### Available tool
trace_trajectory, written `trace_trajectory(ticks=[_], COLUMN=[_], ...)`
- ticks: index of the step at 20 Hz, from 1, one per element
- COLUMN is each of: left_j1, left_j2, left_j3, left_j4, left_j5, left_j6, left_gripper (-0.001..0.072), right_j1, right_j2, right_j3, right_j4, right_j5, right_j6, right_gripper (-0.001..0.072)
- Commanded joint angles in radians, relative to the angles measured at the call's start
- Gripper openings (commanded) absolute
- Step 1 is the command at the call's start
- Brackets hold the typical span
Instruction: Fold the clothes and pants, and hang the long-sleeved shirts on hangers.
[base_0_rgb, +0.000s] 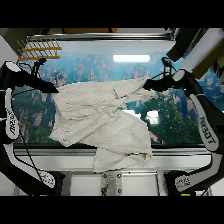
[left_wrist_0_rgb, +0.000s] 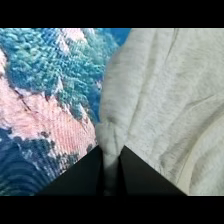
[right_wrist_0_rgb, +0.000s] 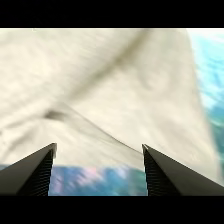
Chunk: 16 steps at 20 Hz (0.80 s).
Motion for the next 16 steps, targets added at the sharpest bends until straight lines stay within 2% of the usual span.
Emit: trace_trajectory(ticks=[1, 4, 6, 7, 8, 9, 11, 14, 16], left_j1=[0.0, 0.0, 0.001, 0.001, 0.001, 0.001, 0.012, 0.073, 0.115], left_j2=[0.001, 0.001, 0.001, 0.001, 0.001, 0.001, 0.003, 0.029, 0.079], left_j3=[0.001, 0.001, 0.001, 0.001, 0.001, 0.001, 0.001, 0.0, -0.06], left_j4=[0.0, 0.0, -0.001, -0.001, -0.002, -0.002, 0.0, 0.001, 0.001], left_j5=[0.001, 0.001, 0.001, 0.002, 0.002, 0.0, -0.003, -0.039, -0.041], left_j6=[-0.001, -0.001, -0.001, -0.001, -0.001, -0.005, -0.056, -0.076, -0.083], left_gripper=[0.0025, 0.0025, 0.0025, 0.0025, 0.0025, 0.0025, 0.0024, 0.0023, 0.0023], right_j1=[0.12, 0.163, 0.172, 0.176, 0.18, 0.18, 0.163, 0.089, -0.004], right_j2=[-0.105, -0.149, -0.166, -0.169, -0.167, -0.16, -0.106, 0.053, 0.162], right_j3=[0.082, 0.082, 0.082, 0.082, 0.082, 0.082, 0.082, 0.072, 0.038], right_j4=[0.0, 0.0, 0.0, 0.0, 0.0, -0.006, -0.1, -0.453, -0.561], right_j5=[-0.049, -0.069, -0.081, -0.105, -0.127, -0.135, -0.085, 0.105, 0.216], right_j6=[0.122, 0.205, 0.217, 0.217, 0.216, 0.216, 0.219, 0.254, 0.25], right_gripper=[0.0586, 0.0586, 0.0585, 0.054, 0.032, 0.0055, 0.0027, 0.0027, 0.0027])
